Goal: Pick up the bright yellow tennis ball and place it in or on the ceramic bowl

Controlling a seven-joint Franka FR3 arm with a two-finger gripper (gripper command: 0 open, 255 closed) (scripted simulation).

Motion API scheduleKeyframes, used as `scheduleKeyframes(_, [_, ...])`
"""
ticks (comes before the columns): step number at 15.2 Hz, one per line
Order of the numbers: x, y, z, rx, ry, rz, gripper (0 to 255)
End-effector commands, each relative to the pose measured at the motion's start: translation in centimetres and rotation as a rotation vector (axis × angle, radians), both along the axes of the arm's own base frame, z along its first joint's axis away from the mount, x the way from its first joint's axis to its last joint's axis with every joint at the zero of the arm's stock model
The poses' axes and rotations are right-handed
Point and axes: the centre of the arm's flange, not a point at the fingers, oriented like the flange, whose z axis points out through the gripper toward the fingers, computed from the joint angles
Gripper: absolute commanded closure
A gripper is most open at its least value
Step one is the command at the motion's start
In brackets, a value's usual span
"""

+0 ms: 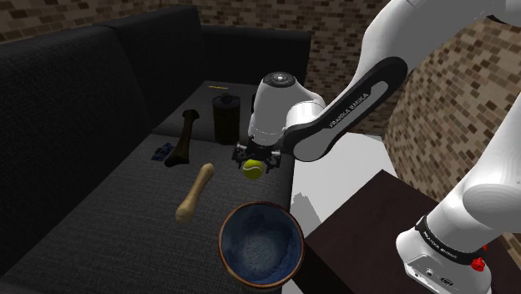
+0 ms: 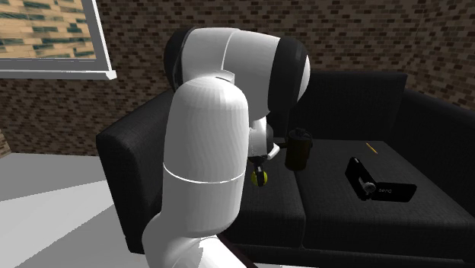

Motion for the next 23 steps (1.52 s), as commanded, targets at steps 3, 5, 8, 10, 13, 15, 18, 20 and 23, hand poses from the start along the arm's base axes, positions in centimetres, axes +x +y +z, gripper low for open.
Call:
scheduleKeyframes(3, [0.0,0.0,0.0,0.0,0.0,0.0,0])
scheduleKeyframes(5, [0.0,0.0,0.0,0.0,0.0,0.0,255])
scheduleKeyframes(8, [0.0,0.0,0.0,0.0,0.0,0.0,255])
scheduleKeyframes(10, [0.0,0.0,0.0,0.0,0.0,0.0,255])
scheduleKeyframes(13, [0.0,0.0,0.0,0.0,0.0,0.0,255])
scheduleKeyframes(15, [0.0,0.0,0.5,0.0,0.0,0.0,255])
scheduleKeyframes(18, [0.0,0.0,2.1,0.0,0.0,0.0,255])
scheduleKeyframes(20, [0.0,0.0,3.1,0.0,0.0,0.0,255])
scheduleKeyframes(23, [0.0,0.0,4.7,0.0,0.0,0.0,255])
